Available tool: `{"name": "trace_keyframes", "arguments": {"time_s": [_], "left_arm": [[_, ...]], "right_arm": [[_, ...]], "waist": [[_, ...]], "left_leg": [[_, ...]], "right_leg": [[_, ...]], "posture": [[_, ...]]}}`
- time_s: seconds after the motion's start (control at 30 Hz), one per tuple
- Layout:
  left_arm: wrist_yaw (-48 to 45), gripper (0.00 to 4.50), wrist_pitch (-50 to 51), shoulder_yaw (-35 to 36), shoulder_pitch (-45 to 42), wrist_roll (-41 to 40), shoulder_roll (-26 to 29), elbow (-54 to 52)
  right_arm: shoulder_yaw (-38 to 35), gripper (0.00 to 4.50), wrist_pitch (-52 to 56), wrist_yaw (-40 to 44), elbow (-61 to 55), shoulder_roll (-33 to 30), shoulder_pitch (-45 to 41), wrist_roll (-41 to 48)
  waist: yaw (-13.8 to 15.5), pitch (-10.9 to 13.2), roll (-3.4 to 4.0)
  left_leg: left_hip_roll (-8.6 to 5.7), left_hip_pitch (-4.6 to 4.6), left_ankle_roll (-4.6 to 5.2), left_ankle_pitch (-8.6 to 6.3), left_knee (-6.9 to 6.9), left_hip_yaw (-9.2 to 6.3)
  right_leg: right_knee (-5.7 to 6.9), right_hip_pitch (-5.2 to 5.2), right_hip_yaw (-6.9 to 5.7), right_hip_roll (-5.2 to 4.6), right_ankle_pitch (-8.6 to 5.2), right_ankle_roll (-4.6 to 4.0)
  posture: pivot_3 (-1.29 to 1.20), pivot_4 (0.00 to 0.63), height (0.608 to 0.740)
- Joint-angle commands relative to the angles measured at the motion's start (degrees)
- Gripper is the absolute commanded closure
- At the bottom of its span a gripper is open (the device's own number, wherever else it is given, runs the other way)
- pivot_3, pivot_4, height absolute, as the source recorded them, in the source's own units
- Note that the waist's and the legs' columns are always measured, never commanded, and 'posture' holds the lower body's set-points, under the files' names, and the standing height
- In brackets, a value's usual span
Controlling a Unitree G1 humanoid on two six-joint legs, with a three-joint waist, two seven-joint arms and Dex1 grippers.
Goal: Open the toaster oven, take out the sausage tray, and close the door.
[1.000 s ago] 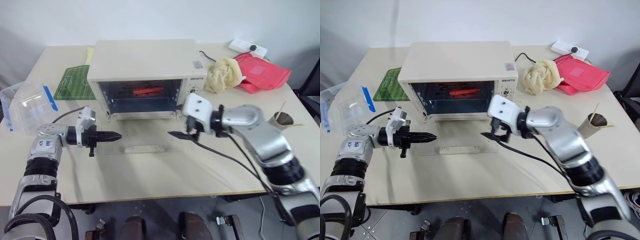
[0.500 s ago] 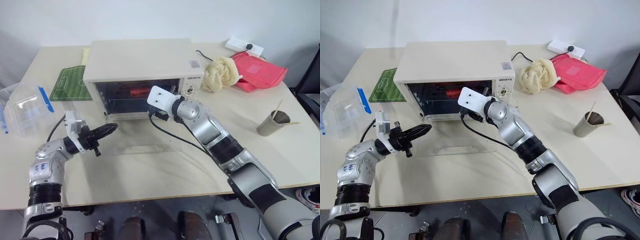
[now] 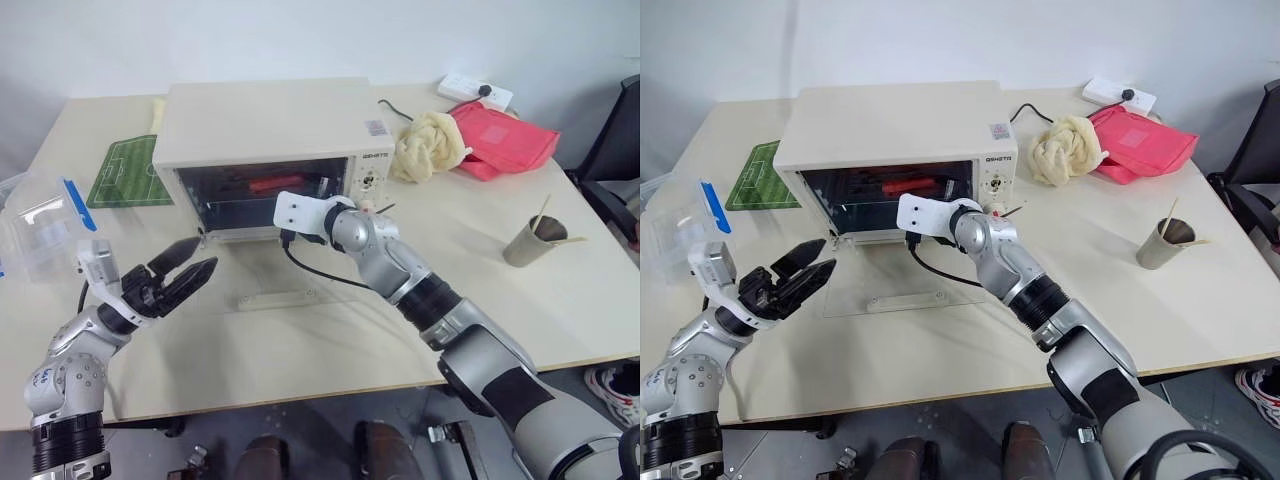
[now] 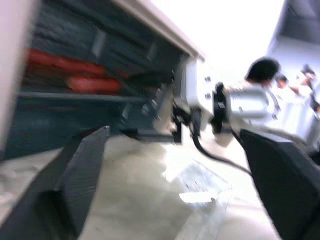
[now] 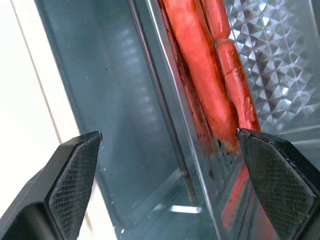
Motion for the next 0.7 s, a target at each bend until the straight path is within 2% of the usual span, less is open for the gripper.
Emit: {"name": "trace_keyframes", "arguments": {"time_s": [0.03, 0.13, 0.2, 0.6, 0.7], "left_arm": [[2.48, 0.05, -1.47, 2.21, -0.18, -1.6, -0.55, -0.96], [2.5, 0.05, -1.4, 1.08, 1.04, -1.15, -0.51, -1.96], [3.04, 0.0, -1.85, 0.74, 1.25, -0.89, -0.9, -2.23], [4.48, 0.0, -3.63, -0.6, 0.54, -0.32, -1.54, -1.07], [4.54, 0.0, -3.91, -1.05, 0.27, -0.04, -1.65, -0.63]], "right_arm": [[0.42, 0.0, -0.62, -1.25, 2.36, 1.34, -1.33, -2.13], [0.87, 0.0, -1.37, -2.07, 4.24, 1.91, -2.23, -3.66], [1.35, 0.38, -1.54, -2.36, 5.38, 2.26, -2.66, -4.89], [2.68, 4.36, -4.21, -4.18, 0.81, 1.35, 0.73, -10.38], [2.19, 4.46, -4.26, -4.49, -1.39, 1.15, 1.72, -11.35]], "waist": [[-0.01, 0.0, 0.0], [-0.01, 0.0, 0.0], [-0.02, 0.0, 0.01], [-0.01, 0.02, 0.03], [0.02, 0.01, 0.02]], "left_leg": [[0.0, 0.0, 0.0, 0.0, 0.0, 0.0], [-0.01, 0.01, 0.0, 0.0, -0.01, 0.0], [-0.02, 0.02, -0.01, -0.01, -0.02, 0.01], [-0.01, 0.02, -0.04, -0.03, -0.07, 0.01], [0.0, 0.03, -0.05, -0.03, -0.08, 0.01]], "right_leg": [[0.0, 0.0, 0.0, 0.0, 0.0, 0.0], [0.0, 0.0, 0.01, 0.0, 0.0, 0.0], [-0.01, 0.0, 0.02, 0.0, 0.0, 0.0], [-0.03, -0.01, 0.02, 0.01, 0.0, -0.01], [-0.03, -0.01, 0.01, 0.02, 0.0, -0.01]], "posture": [[0.0, 0.15, 0.74], [0.0, 0.15, 0.74], [0.0, 0.15, 0.74], [0.0, 0.15, 0.74], [0.0, 0.15, 0.74]]}}
